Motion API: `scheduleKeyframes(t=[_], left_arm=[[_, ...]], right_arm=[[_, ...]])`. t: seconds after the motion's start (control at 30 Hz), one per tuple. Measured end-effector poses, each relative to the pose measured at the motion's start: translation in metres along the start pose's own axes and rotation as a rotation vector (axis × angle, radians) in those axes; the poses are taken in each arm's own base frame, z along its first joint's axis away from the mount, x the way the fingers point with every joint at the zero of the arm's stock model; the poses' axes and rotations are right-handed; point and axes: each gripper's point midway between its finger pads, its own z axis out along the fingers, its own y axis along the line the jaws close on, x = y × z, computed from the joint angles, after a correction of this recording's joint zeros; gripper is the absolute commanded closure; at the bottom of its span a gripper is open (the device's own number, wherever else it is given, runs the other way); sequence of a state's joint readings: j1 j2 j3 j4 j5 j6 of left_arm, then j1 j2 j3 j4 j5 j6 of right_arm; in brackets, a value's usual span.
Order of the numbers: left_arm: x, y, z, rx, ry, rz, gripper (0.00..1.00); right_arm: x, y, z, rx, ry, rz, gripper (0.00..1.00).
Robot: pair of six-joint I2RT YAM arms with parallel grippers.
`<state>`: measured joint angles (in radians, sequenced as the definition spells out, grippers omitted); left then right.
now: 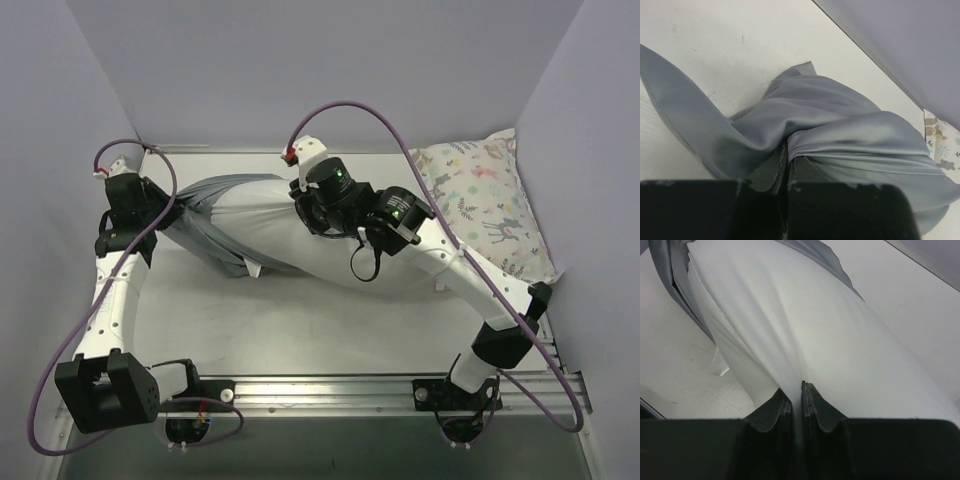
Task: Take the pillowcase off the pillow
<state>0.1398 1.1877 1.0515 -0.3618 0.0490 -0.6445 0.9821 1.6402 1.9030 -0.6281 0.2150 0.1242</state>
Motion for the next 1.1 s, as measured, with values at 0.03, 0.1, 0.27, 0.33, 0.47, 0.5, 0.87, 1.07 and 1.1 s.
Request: scheduleKeyframes(t=[0.03, 0.1, 0.27, 0.33, 0.47, 0.5, 0.87, 1.07, 1.1], left_arm=[[-0.002, 0.001, 0.002, -0.004, 0.001, -0.007, 1.0], [-0.006, 0.006, 0.008, -0.023, 0.003, -0.014, 1.0], [0.0, 0.046, 0.027, -0.168, 0.033, -0.034, 1.0], [0.0, 0.072, 0.029, -0.266, 0.031, -0.037, 1.0], [-0.022, 0.117, 0.023, -0.443, -0.056, -0.03, 1.0], [-0.027, 0.123, 0.02, -0.472, -0.078, -0.024, 1.0], [-0.043, 0.092, 0.0, -0.434, -0.149, 0.112, 1.0], [-0.062, 0.04, -0.015, -0.295, -0.194, 0.186, 0.7], [-0.061, 0.034, -0.015, -0.274, -0.192, 0.192, 0.63]], right_arm=[[-0.002, -0.001, -0.004, -0.002, -0.009, 0.009, 1.0], [-0.006, -0.004, -0.014, -0.003, -0.024, 0.021, 1.0], [-0.012, -0.021, -0.056, 0.001, -0.061, 0.063, 1.0], [-0.014, -0.032, -0.08, 0.009, -0.085, 0.08, 1.0], [-0.017, -0.061, -0.13, 0.057, -0.139, 0.112, 1.0], [-0.021, -0.068, -0.142, 0.071, -0.164, 0.125, 1.0], [-0.047, -0.081, -0.149, 0.139, -0.217, 0.157, 1.0], [-0.05, -0.076, -0.083, 0.201, -0.144, 0.101, 1.0], [-0.046, -0.075, -0.069, 0.204, -0.135, 0.099, 1.0]])
